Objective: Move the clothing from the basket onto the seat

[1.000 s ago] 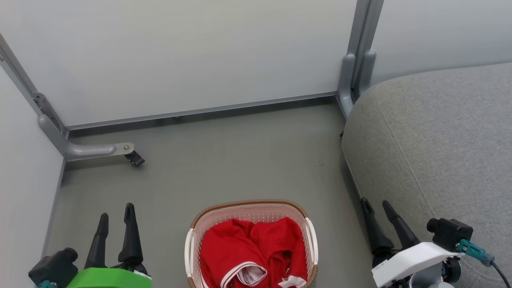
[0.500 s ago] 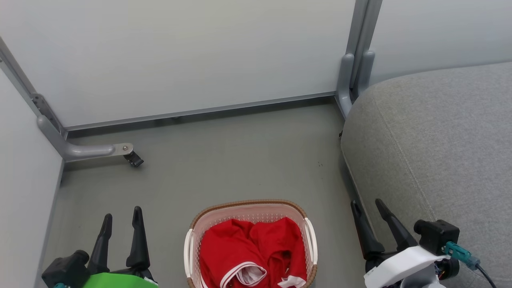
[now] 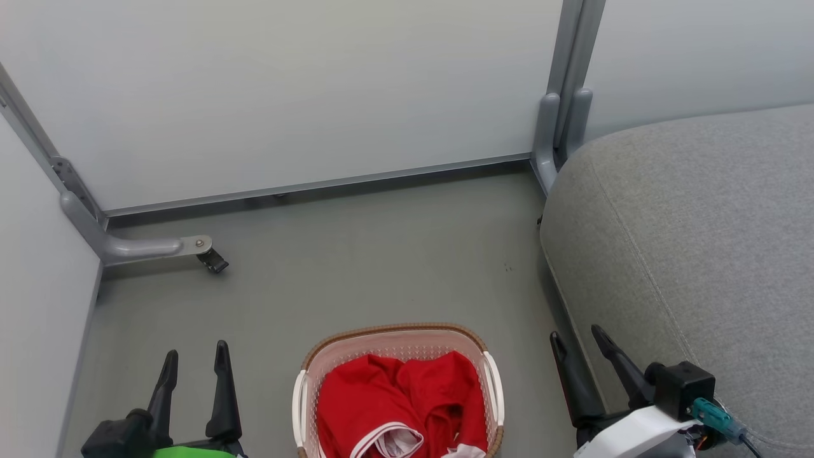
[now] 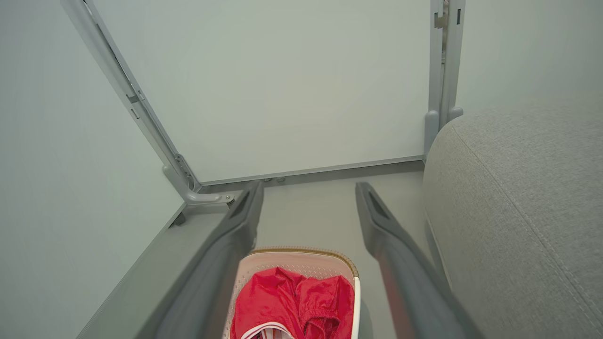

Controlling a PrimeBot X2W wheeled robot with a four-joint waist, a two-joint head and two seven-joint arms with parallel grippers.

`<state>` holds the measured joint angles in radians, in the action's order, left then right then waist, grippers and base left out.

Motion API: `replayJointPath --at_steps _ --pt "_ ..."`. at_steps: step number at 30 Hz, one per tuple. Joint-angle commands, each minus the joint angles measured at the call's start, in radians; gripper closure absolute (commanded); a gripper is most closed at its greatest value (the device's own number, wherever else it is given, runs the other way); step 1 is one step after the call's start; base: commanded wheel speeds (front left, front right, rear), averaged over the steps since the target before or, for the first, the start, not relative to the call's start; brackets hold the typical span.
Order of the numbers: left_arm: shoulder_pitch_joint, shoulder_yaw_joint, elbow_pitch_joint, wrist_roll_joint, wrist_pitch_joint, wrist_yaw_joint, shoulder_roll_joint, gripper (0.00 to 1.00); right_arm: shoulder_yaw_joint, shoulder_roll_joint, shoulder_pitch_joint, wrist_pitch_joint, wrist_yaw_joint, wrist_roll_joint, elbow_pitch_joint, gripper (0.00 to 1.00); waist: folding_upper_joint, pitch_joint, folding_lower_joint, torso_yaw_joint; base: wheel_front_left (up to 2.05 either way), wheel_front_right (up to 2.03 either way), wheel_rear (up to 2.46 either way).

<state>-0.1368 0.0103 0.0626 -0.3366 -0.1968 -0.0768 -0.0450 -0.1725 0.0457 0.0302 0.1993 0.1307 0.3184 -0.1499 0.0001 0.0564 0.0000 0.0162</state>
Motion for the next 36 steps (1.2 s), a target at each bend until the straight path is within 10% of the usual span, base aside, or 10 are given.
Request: replayJointPath --at_steps 1,36 --pt "-0.015 0.0 -0.005 0.027 -0.011 0.006 -0.008 0.0 -0.004 0.005 0.007 0.008 0.0 -0.024 0.005 0.0 -0.0001 0.002 0.0 0.0 0.0 0.0 0.0" --pt "-0.075 0.035 -0.024 0.271 -0.068 0.003 -0.008 0.0 -0.037 0.007 0.046 0.067 0.0 -0.229 0.01 0.0 -0.0001 0.029 0.0 -0.012 0.0 0.0 0.0"
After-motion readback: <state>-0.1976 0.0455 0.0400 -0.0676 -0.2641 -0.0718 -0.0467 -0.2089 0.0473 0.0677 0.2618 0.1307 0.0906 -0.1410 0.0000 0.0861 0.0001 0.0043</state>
